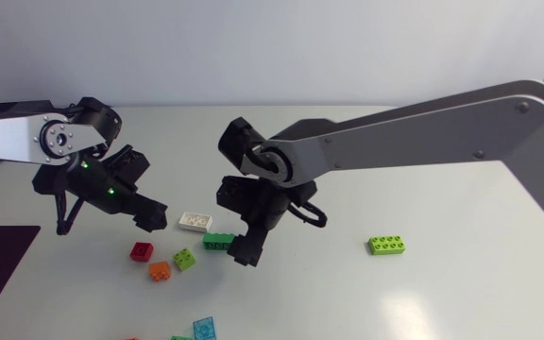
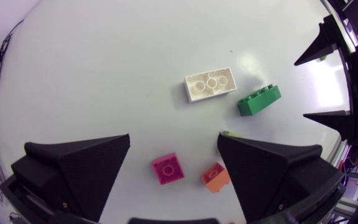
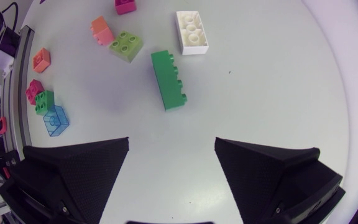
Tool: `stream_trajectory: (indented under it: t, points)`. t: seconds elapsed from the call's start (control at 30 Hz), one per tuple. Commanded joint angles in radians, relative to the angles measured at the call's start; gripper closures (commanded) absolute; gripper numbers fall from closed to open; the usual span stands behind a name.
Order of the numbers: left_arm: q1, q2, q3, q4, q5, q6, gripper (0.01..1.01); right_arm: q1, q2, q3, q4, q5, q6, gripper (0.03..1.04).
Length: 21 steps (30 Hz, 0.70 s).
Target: Sort duplo bricks by size, large to the right and small to the left
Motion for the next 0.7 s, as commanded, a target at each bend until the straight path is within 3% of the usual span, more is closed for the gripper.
stream_trajectory:
  t: [0.0,0.33,0.5,0.6,0.67]
  points:
    - [0.018,-0.039,-0.027,-0.003,0.009,0.038,0.049,0.032,0.055,0.026,0.012,0.006,-0.037,0.07]
    - [0.090,-0.071,-0.061,-0.001,0.064,0.084,0.049,0.070,0.175,0.155,0.021,0.012,-0.066,0.07]
    - [0.116,-0.074,-0.076,0.000,0.090,0.110,0.049,0.066,0.243,0.219,0.027,0.035,-0.089,0.12]
    - [0.121,-0.073,-0.090,0.015,0.092,0.117,0.049,0.067,0.264,0.227,0.021,0.041,-0.089,0.24]
    - [0.121,-0.070,-0.097,0.022,0.093,0.120,0.049,0.070,0.261,0.205,0.024,0.040,-0.086,0.45]
